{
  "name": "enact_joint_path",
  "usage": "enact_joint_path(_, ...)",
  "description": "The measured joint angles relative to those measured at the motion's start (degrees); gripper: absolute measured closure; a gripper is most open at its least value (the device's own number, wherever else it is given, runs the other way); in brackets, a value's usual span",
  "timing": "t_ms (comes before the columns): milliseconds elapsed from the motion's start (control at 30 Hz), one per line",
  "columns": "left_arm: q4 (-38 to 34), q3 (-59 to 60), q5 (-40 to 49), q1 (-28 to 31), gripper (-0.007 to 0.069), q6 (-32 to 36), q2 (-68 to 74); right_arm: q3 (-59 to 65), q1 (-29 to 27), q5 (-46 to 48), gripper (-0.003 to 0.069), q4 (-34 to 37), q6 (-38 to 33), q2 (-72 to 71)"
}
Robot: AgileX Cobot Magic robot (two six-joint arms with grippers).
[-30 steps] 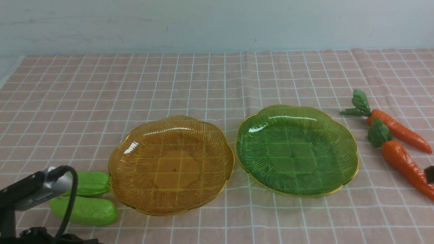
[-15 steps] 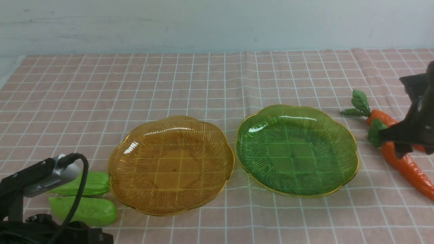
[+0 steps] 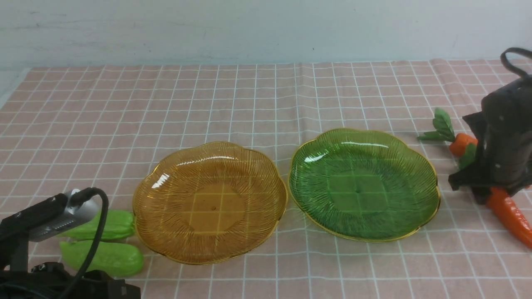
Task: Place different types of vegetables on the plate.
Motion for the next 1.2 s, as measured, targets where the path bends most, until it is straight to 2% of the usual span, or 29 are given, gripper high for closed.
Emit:
enact_joint_path(133,0.0,0.0,0.0,0.0,0.0383,0.0,0.0,-6.3,0.0,9.4,0.0335,3.8,-4.8,-1.5)
enact_joint_path(267,0.0,0.0,0.0,0.0,0.0383,0.1,0.0,-14.2,0.0,14.7,0.0335,17.1,-8.5,-5.9)
enact_joint_path(367,0.0,0.0,0.0,0.0,0.0383,0.1,0.0,-15.8,1.6,11.5,0.0335,29.2,-14.2,-7.1)
enact_joint_path(500,0.0,0.0,-0.1,0.0,0.0383,0.1,0.0,-14.9,7.2,0.4,0.0335,35.2,-20.5,-4.3)
enact_joint_path(567,0.0,0.0,-0.5,0.0,0.0383,0.1,0.0,-14.9,10.2,-3.4,0.033,35.1,-21.2,-1.9)
enact_joint_path(633,0.0,0.0,-1.2,0.0,0.0383,0.1,0.0,-14.8,11.4,-4.3,0.0276,34.6,-21.3,-0.6)
enact_joint_path(700,0.0,0.0,-2.0,0.0,0.0383,0.1,0.0,-14.7,11.5,-4.7,0.0177,33.4,-21.2,0.0)
enact_joint_path(733,0.0,0.0,-2.1,0.0,0.0383,0.1,0.0,-14.9,11.2,-4.6,0.0104,31.7,-20.9,0.0)
enact_joint_path(833,0.0,0.0,-2.3,0.0,0.0383,0.1,0.0,-17.1,8.4,-3.2,-0.0009,26.9,-19.0,0.1)
enact_joint_path(1033,0.0,0.0,-3.4,0.0,0.0383,0.1,0.0,-18.1,-1.2,-2.1,-0.003,15.8,-17.9,1.7)
enact_joint_path(1200,0.0,0.0,-3.8,0.0,0.0383,0.1,0.0,-18.1,-5.5,-4.1,0.0013,9.8,-18.3,7.6)
